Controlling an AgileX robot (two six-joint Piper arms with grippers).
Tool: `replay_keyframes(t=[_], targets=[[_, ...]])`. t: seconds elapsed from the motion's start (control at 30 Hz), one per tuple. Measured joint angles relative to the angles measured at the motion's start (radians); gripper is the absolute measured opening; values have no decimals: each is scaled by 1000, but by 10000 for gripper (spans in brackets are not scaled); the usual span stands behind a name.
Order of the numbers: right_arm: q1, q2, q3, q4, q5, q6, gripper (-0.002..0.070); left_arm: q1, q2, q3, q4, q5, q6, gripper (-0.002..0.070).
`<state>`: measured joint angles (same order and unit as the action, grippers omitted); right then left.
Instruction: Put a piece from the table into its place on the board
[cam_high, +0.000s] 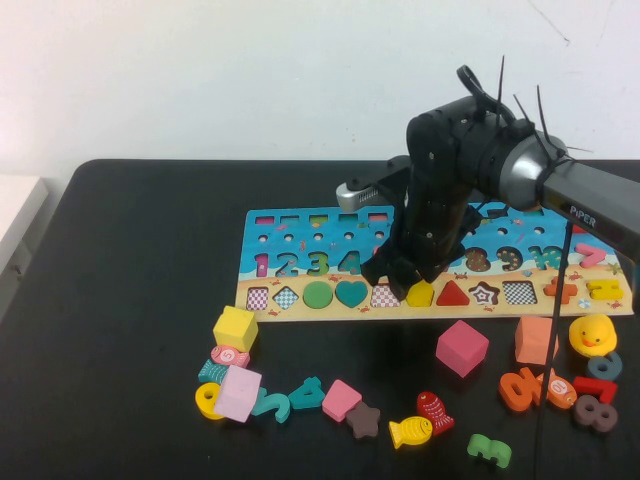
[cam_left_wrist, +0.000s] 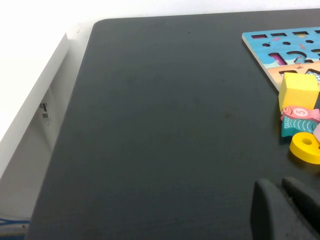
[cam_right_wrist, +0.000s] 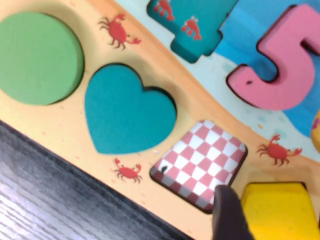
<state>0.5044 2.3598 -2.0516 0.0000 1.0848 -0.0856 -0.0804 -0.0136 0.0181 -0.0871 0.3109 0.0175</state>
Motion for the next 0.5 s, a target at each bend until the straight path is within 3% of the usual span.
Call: replay_keyframes(t=[0.2,0.3,0.4,0.5], targets=[[0,-5,0,0,-13,0,347,0,0,0,0,0,0,-2],[0,-31,0,0,-29,0,242,0,0,0,0,0,0,-2],[0,-86,0,7,-39,0,91,0,0,0,0,0,0,-2],[0,-159,2,30,-55,-18,24,0,0,0,0,0,0,-2]])
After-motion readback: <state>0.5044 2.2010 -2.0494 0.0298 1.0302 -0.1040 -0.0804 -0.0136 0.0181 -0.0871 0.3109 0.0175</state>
